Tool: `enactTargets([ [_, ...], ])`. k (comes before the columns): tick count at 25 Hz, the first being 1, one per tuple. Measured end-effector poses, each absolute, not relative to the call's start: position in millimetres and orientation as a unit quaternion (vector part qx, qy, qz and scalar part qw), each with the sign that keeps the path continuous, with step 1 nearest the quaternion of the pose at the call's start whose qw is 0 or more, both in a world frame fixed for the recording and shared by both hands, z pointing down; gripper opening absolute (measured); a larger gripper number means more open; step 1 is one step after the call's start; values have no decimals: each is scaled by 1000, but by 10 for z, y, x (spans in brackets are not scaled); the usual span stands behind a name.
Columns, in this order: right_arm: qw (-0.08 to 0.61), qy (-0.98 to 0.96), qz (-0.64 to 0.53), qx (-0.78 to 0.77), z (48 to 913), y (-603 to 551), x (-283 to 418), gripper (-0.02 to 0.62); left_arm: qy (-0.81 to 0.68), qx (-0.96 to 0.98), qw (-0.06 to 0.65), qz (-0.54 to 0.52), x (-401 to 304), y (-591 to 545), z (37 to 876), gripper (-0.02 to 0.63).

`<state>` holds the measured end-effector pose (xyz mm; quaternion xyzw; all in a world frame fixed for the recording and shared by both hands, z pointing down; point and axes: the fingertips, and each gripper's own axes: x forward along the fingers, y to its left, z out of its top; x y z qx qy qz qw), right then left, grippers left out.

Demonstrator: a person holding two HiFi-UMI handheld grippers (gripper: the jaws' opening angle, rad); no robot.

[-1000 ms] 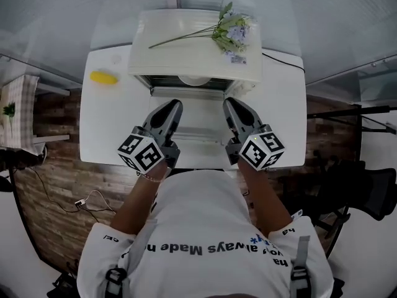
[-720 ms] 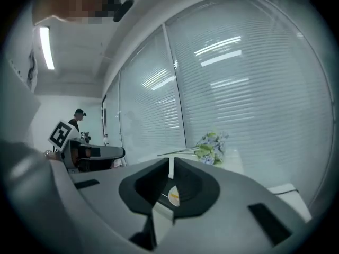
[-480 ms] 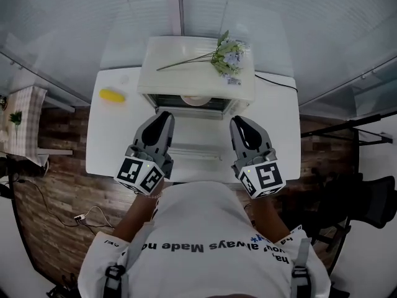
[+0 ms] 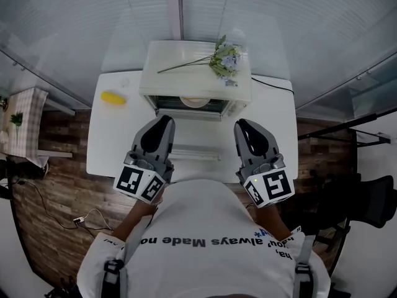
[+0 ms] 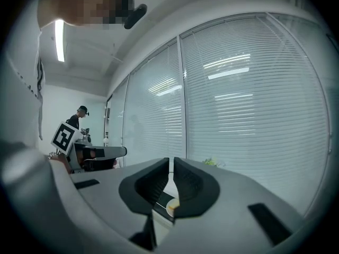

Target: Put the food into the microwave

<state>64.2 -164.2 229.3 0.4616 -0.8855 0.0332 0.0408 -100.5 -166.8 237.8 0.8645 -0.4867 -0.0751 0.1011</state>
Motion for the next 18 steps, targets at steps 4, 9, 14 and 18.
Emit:
enactTargets([
  [4, 35, -887, 33, 459, 2236, -1613, 633, 28, -484, 867, 95, -76, -971, -1633, 2302, 38],
  [9, 27, -889, 30, 457, 2156, -1568, 602, 27, -479, 869, 93, -81, -931, -1604, 2262, 38],
  [14, 23, -887, 30, 460, 2133, -1537, 602, 28, -475, 871, 96, -87, -910, -1596, 2249, 40],
  [18, 24, -886, 32, 462, 2133, -1508, 623, 26, -474, 871, 92, -89, -914, -1570, 2215, 40],
])
